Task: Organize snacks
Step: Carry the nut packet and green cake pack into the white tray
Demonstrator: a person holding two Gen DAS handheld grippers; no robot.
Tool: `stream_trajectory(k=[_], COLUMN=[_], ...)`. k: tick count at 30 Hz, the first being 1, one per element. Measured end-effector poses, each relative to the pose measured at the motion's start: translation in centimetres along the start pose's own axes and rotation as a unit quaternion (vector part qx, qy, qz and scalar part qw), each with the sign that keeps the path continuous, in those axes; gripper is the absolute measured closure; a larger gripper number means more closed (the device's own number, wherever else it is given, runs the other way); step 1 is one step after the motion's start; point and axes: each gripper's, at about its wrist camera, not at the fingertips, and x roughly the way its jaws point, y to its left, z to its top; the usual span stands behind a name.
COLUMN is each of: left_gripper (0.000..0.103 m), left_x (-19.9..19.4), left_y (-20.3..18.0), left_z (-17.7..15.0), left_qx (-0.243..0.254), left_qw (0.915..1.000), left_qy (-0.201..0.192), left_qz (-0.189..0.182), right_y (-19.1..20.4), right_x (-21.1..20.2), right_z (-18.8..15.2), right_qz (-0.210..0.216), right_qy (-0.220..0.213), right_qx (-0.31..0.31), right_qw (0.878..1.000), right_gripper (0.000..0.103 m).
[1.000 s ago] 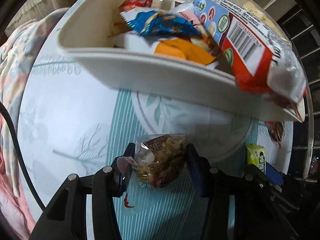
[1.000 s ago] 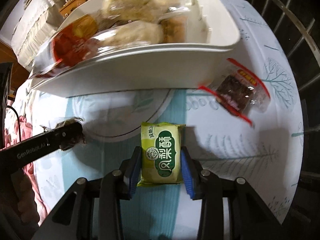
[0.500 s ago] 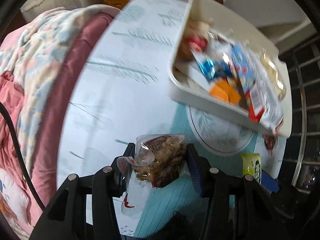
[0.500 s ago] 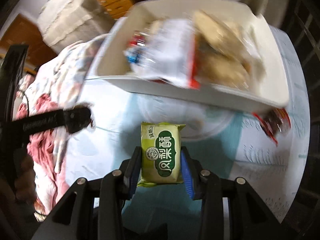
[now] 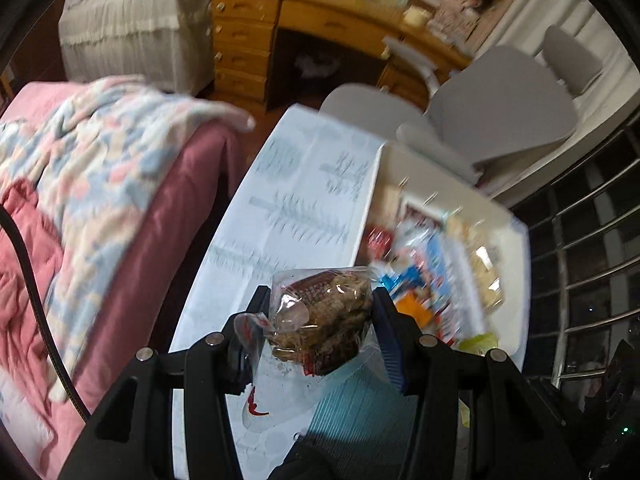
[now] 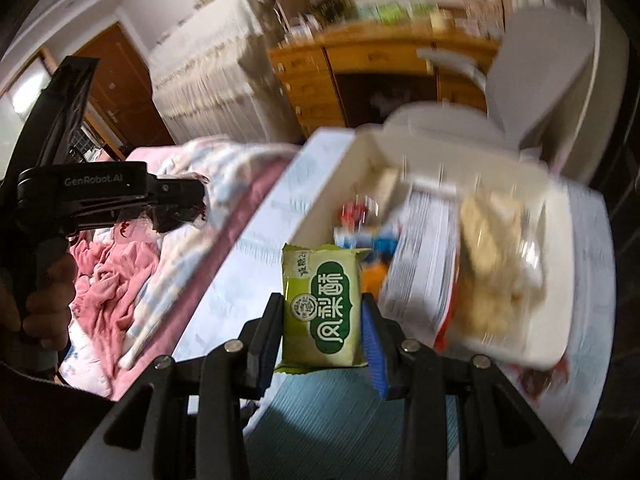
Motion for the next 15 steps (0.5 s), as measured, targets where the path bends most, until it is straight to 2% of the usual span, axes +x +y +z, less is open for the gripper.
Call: stream_trajectory(k=[5, 9, 15], left_gripper=[0.054, 0.054, 0.054], left_x=[-0.1, 0.8, 2.8], left_y=[-1.3, -3.0, -6.0], left_z=[1.3, 2.2, 2.7], left_qx=[0.022, 0.042, 0.076], left_qw=[0.9988, 0.9959, 0.9899], left_qy=[-0.026, -0.034, -0.031], left_qz=[-0.036, -0.072, -0.116], right_y=[-0.3, -0.6, -2.2], right_x=[-1.7, -2.0, -1.5], right_z=[2.0, 2.9, 3.4], right_qz=[-0.017, -0.046, -0.079], right_qy=[-0.057, -0.084, -0.081], right_qx=[-0.013, -0.029, -0.016], right_qw=[0.998, 0.995, 0.993], right_gripper=[0.065, 0.065, 0.065])
